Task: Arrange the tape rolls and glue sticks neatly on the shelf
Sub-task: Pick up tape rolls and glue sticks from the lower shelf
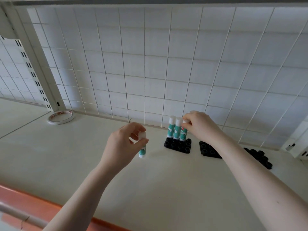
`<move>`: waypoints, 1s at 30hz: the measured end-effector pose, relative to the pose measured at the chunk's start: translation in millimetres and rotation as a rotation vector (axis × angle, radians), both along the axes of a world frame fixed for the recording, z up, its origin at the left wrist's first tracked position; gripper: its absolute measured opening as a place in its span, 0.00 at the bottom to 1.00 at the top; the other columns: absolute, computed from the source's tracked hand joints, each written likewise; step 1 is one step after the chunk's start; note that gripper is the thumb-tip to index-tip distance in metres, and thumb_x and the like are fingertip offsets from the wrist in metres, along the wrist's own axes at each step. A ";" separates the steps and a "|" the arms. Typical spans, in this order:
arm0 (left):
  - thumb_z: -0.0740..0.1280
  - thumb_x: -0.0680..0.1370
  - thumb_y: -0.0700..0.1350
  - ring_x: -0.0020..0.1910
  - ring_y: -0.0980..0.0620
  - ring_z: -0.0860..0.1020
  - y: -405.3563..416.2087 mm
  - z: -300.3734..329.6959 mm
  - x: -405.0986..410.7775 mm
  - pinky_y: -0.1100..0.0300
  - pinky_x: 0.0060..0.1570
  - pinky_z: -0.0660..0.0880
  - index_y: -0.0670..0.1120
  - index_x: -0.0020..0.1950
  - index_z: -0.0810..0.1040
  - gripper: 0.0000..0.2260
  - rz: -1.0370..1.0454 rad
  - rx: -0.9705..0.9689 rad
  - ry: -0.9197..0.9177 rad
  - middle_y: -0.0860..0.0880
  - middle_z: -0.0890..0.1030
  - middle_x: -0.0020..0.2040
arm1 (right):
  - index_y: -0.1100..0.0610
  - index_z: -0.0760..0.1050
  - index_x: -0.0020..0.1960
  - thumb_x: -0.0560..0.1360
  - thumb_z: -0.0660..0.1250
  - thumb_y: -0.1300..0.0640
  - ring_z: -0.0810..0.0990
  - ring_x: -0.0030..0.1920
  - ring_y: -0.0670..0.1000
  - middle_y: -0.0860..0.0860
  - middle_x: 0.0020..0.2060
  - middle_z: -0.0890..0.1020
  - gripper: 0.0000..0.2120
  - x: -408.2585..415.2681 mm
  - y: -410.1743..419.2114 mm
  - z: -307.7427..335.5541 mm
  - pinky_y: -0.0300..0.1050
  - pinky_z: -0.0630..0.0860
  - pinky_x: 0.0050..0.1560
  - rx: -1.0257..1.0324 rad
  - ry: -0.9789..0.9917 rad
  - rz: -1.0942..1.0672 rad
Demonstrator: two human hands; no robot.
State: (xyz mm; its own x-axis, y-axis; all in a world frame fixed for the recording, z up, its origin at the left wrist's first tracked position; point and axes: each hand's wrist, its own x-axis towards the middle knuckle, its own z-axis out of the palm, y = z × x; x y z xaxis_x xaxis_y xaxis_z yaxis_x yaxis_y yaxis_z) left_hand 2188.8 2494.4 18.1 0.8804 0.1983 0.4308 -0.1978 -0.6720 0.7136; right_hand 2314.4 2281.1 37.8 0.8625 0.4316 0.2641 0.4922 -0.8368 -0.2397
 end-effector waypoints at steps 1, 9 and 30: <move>0.73 0.69 0.40 0.40 0.61 0.77 -0.3 0.0 0.6 0.63 0.41 0.76 0.51 0.46 0.78 0.09 0.000 0.004 -0.002 0.59 0.80 0.39 | 0.53 0.60 0.30 0.76 0.61 0.59 0.66 0.33 0.49 0.47 0.32 0.66 0.18 0.4 0.2 0.0 0.38 0.61 0.33 0.006 0.000 0.006; 0.73 0.70 0.41 0.40 0.61 0.77 0.2 4.3 2.3 0.61 0.42 0.77 0.51 0.46 0.78 0.09 -0.014 0.022 -0.015 0.59 0.79 0.39 | 0.52 0.65 0.33 0.77 0.61 0.57 0.70 0.37 0.50 0.47 0.35 0.70 0.14 1.7 -5.0 -0.3 0.40 0.63 0.34 0.013 -0.032 0.037; 0.70 0.72 0.43 0.42 0.58 0.78 -69.3 71.2 64.7 0.57 0.46 0.76 0.51 0.47 0.77 0.06 -0.334 0.224 -0.109 0.56 0.80 0.41 | 0.50 0.72 0.60 0.80 0.55 0.49 0.72 0.53 0.51 0.48 0.51 0.75 0.13 -41.9 -93.5 -23.6 0.43 0.67 0.51 -0.378 -0.155 -0.197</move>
State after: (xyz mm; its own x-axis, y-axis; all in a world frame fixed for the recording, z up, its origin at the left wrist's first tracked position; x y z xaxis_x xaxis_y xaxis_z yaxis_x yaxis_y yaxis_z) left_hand 2253.5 2425.0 89.4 0.8275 -0.1994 0.5249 -0.4971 -0.6948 0.5198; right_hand 2272.5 2187.6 14.2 0.9005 0.3541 0.2522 0.3205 -0.9327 0.1652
